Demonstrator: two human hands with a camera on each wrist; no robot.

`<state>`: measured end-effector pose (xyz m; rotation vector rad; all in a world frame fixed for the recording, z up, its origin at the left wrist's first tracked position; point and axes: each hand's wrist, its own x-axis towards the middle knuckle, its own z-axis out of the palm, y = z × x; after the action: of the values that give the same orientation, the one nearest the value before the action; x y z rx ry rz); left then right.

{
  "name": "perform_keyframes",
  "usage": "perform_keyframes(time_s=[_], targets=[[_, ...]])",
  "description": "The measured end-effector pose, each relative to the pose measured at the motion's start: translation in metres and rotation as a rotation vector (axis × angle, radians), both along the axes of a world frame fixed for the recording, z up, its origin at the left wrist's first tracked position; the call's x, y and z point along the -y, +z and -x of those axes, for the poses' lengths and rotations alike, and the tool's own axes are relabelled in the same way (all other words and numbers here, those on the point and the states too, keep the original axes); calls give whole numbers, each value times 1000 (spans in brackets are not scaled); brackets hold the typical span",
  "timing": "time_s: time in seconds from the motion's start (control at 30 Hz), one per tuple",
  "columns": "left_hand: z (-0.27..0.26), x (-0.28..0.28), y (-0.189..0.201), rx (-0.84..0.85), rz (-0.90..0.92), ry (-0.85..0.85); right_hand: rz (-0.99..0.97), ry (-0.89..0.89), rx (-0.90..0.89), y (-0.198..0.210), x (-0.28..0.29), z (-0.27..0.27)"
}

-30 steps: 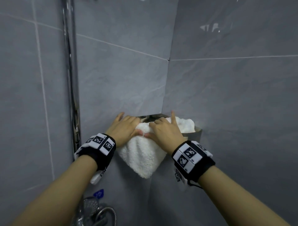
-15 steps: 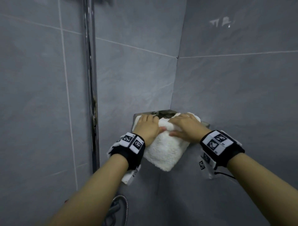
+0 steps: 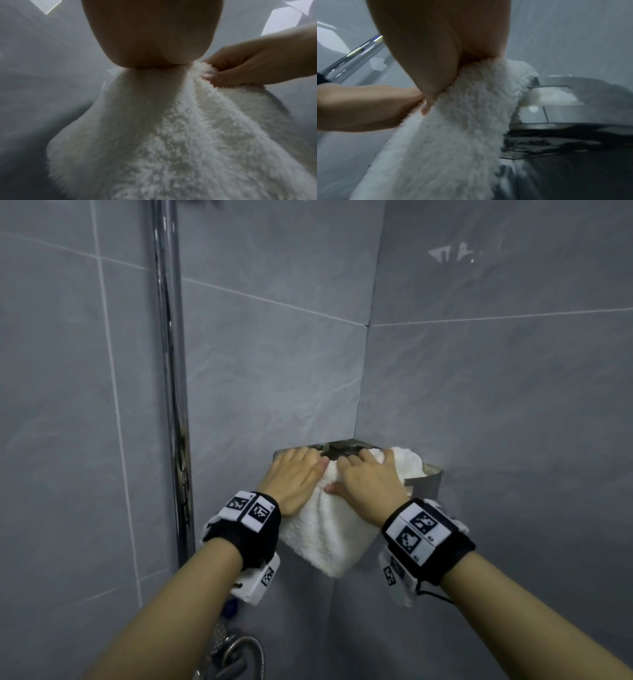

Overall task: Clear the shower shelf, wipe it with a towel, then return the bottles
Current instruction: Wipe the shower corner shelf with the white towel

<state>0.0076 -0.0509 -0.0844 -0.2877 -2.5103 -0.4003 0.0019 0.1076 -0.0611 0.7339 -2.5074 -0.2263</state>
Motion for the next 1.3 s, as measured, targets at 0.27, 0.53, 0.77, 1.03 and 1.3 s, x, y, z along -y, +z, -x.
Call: perform_keyframes(time_s=[0.27, 0.53, 0.77, 1.03, 1.3], targets=[[14, 17, 9, 60, -103, 70, 62, 25, -107, -12, 33, 0], [7, -2, 2, -1, -51, 174, 118, 250, -37, -10, -7, 13], [-11, -41, 0, 8, 75, 252, 204, 377, 118, -5, -56, 26], [-18, -96, 0, 9, 314, 373, 274, 416, 300, 3, -108, 47], [-5, -130, 1, -17, 309, 360, 243, 282, 419, 27, -135, 52]])
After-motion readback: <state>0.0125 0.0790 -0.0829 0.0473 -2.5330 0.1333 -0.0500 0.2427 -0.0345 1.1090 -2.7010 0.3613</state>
